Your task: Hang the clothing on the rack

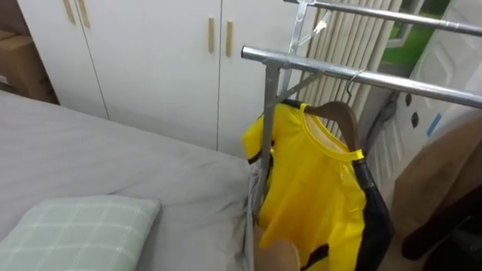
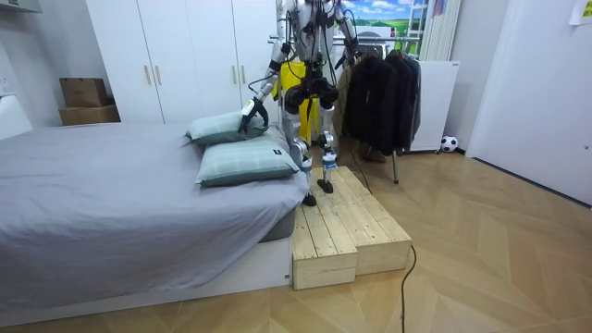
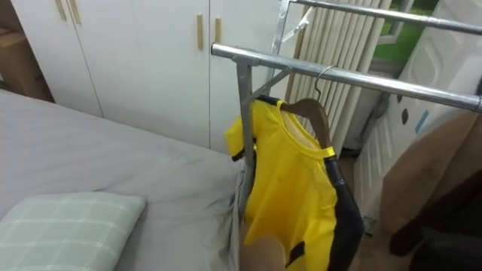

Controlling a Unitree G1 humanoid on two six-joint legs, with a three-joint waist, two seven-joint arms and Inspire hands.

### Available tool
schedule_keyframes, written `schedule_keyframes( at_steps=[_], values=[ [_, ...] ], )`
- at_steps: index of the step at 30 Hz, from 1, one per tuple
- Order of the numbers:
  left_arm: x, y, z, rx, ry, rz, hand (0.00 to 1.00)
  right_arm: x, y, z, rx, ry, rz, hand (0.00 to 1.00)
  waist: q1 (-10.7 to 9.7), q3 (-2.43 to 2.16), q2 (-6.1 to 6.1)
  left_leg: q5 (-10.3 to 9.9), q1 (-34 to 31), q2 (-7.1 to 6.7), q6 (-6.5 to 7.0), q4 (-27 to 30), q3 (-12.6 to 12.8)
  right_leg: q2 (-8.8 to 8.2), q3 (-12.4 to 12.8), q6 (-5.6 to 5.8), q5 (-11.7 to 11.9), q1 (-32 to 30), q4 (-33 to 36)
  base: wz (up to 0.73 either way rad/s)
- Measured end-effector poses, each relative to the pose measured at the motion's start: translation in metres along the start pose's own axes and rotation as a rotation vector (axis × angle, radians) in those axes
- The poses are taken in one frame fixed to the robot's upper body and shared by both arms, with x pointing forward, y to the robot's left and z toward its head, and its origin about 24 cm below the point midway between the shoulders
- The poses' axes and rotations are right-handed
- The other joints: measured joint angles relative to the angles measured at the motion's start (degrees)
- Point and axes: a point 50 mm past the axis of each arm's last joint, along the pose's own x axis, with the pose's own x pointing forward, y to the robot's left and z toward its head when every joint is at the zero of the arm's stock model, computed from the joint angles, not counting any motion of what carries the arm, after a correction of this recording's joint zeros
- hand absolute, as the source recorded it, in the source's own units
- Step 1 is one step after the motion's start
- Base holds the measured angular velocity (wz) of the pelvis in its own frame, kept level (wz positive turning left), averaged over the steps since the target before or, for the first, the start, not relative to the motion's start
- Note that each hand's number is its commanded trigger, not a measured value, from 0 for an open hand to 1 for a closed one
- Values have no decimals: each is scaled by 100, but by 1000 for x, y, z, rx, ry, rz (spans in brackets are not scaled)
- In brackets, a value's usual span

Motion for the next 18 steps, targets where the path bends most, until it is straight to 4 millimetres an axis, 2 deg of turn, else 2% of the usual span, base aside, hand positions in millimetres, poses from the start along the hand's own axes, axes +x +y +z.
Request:
schedule_keyframes(
  at_steps=[3, 8, 11, 13, 18],
  values=[
    [-1, 0, -2, 0, 6, 7, 0, -11, 5, -22, 23, 67, -5, 0, -3, 22, 30, 7, 10, 25, -38, -71, 19, 50, 3, -13, 8, 3, -60, -6],
    [-2, -5, -4, -48, 24, -13, 0, -38, 18, -62, 126, 214, 18, 0, -25, 31, 143, 38, 38, 33, -83, -150, 26, 86, 20, -36, -8, -20, -66, 0],
    [-4, -8, -7, -59, 38, -13, 0, -48, 22, -88, 168, 328, 5, 0, -39, 54, 143, 38, 52, 41, -89, -167, 81, 111, 79, -47, -22, -25, -65, -5],
    [-5, -11, -7, -63, 43, -15, 0, -54, 24, -99, 171, 377, -1, 0, -72, 69, 162, 38, 45, 40, -89, -191, 102, 111, 91, -48, -23, -27, -63, -8],
    [-8, -19, -11, -53, 53, -35, 0, -66, 27, -122, 208, 475, -9, 0, -77, 65, 212, 39, 45, 35, -90, -196, 150, 121, 145, -50, -25, -72, -59, -5]
  ],
)
